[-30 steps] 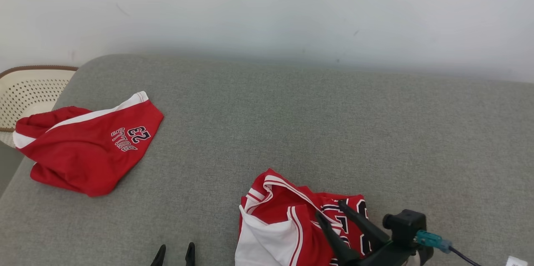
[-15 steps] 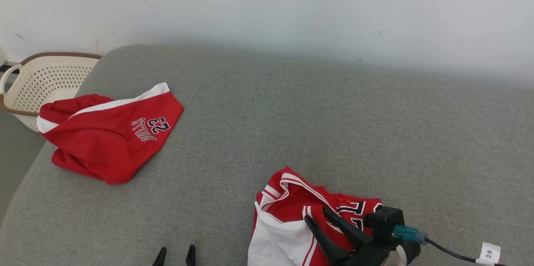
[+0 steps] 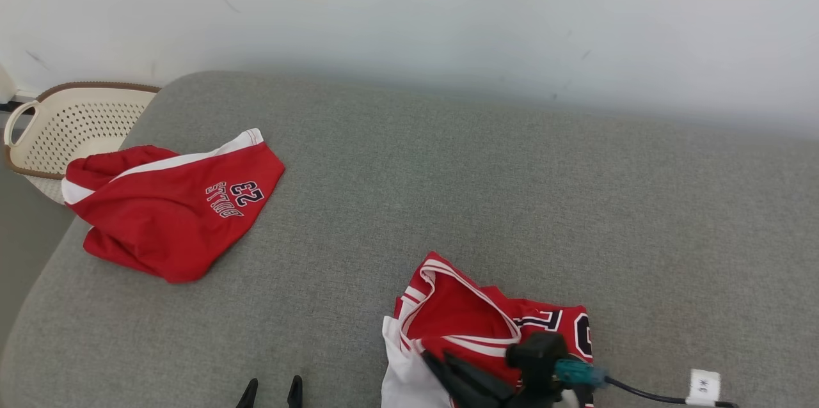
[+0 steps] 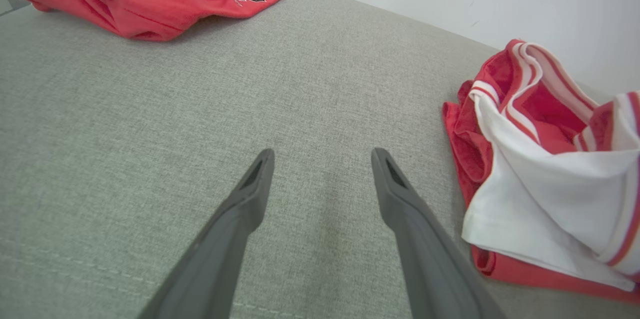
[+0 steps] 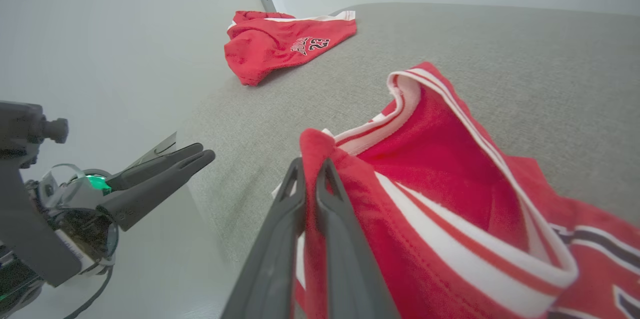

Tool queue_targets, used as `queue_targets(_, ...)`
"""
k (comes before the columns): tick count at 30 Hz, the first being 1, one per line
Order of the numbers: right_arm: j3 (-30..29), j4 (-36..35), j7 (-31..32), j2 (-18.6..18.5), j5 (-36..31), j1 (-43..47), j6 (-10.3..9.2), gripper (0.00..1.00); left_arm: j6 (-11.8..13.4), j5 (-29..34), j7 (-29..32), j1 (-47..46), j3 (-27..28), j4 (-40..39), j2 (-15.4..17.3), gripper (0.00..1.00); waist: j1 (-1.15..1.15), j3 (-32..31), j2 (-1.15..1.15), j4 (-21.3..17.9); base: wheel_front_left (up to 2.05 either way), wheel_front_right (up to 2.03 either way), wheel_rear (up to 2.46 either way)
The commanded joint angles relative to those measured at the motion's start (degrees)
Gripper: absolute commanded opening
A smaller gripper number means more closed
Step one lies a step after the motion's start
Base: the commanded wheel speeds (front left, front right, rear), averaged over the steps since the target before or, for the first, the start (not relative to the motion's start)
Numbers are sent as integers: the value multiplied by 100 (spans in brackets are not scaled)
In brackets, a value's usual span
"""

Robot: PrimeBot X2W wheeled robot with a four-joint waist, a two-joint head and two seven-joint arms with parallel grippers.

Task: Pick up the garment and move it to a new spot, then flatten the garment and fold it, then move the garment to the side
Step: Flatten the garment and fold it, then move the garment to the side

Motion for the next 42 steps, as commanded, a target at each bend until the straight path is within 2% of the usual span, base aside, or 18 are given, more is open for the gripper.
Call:
queue_targets(1,158,-115,41,13,103,-130,-1,0,1,56,-4,37,-8,21,6,100,0,-11,0,17,0,0,0)
queue_targets(4,600,-291,116,-7,244,-260,-1,0,-12,48,-4,38,-5,29,5,100,0,-7,0,40,0,0,0)
queue_targets(5,747,-321,127,-15,295,-336,-1,13,-11,40,-4,43,-7,32,5,100,0,-6,0,47,0,0,0)
queue_targets(6,941,-375,142,-10,347,-411,-1,66,-12,33,-4,48,-9,39,5,100,0,-5,0,56,0,0,0)
queue_targets(7,941,-375,142,-10,347,-411,-1,66,-12,33,-4,48,-9,39,5,100,0,-5,0,56,0,0,0)
queue_targets(8,1079,-415,140,-15,435,-472,-1,100,-9,24,-4,53,-10,45,7,100,0,-4,0,62,0,0,0)
queue_targets(12,1360,-529,-6,-108,719,-665,-1,100,16,-1,-4,50,-7,59,6,100,0,-2,0,66,0,0,0)
queue_targets(16,1319,-409,-407,-301,865,-772,-1,100,40,-5,-4,81,33,39,5,100,0,-17,0,-3,0,0,0)
queue_targets(19,828,25,-590,-470,872,-658,-1,100,60,-2,-4,127,53,20,4,100,0,-55,0,-91,0,0,0)
queue_targets(24,-257,817,-668,-494,795,-175,-1,100,60,22,-3,142,60,-7,6,100,0,-86,0,-225,0,0,0)
queue_targets(27,-674,1022,-672,-435,732,131,-1,100,50,53,-3,128,78,-16,5,100,0,-78,0,-282,0,0,0)
queue_targets(36,-1474,1449,-677,-179,470,559,-1,100,21,102,-3,27,20,-45,6,100,0,24,0,-256,0,0,0)
queue_targets(42,-1625,1695,-677,-24,524,480,-1,100,3,104,-3,-22,19,-23,5,100,0,100,0,-133,0,0,0)
